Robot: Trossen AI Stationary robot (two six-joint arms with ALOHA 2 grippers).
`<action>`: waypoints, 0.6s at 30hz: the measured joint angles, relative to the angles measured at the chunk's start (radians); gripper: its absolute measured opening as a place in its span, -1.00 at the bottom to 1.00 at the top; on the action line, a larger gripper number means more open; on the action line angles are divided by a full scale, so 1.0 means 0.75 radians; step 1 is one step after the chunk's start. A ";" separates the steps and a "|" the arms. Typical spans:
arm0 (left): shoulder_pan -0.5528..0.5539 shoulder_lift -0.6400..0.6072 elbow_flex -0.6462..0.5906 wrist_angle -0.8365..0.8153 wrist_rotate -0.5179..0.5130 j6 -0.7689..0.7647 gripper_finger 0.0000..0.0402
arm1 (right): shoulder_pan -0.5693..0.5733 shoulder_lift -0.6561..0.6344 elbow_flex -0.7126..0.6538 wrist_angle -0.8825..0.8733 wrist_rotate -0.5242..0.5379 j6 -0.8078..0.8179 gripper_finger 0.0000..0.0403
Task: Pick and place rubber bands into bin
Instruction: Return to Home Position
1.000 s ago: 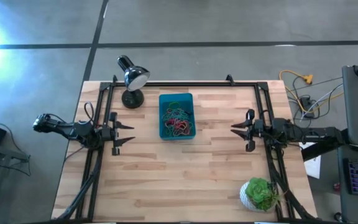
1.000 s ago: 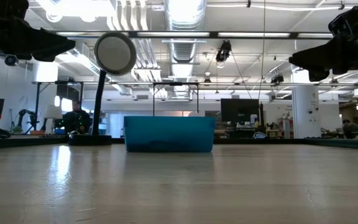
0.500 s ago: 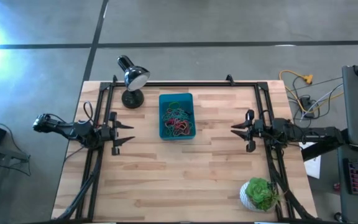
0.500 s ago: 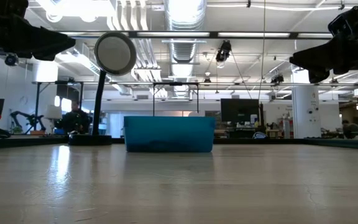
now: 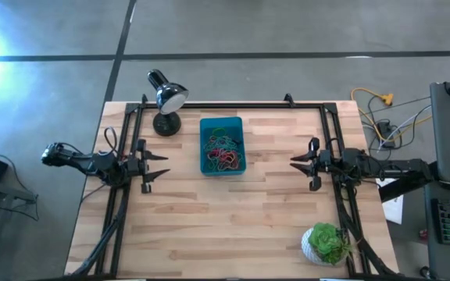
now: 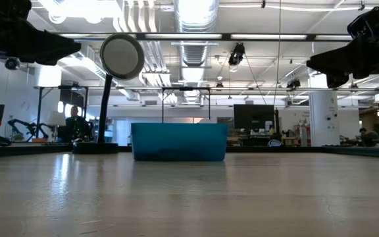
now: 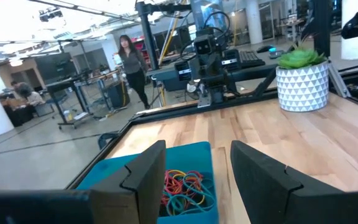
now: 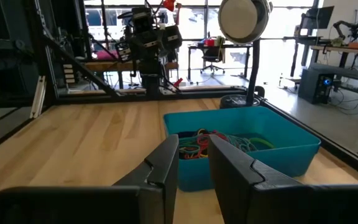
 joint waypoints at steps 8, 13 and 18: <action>0.000 -0.013 0.000 -0.036 -0.031 -0.034 -0.17 | 0.000 0.000 0.000 0.001 0.000 0.000 -0.59; 0.000 -0.055 -0.001 -0.142 -0.131 -0.060 -0.17 | 0.000 0.000 0.000 0.002 0.000 0.000 -0.59; 0.002 -0.056 0.007 -0.132 0.278 0.101 -0.17 | 0.000 0.000 0.000 0.004 0.000 0.000 -0.59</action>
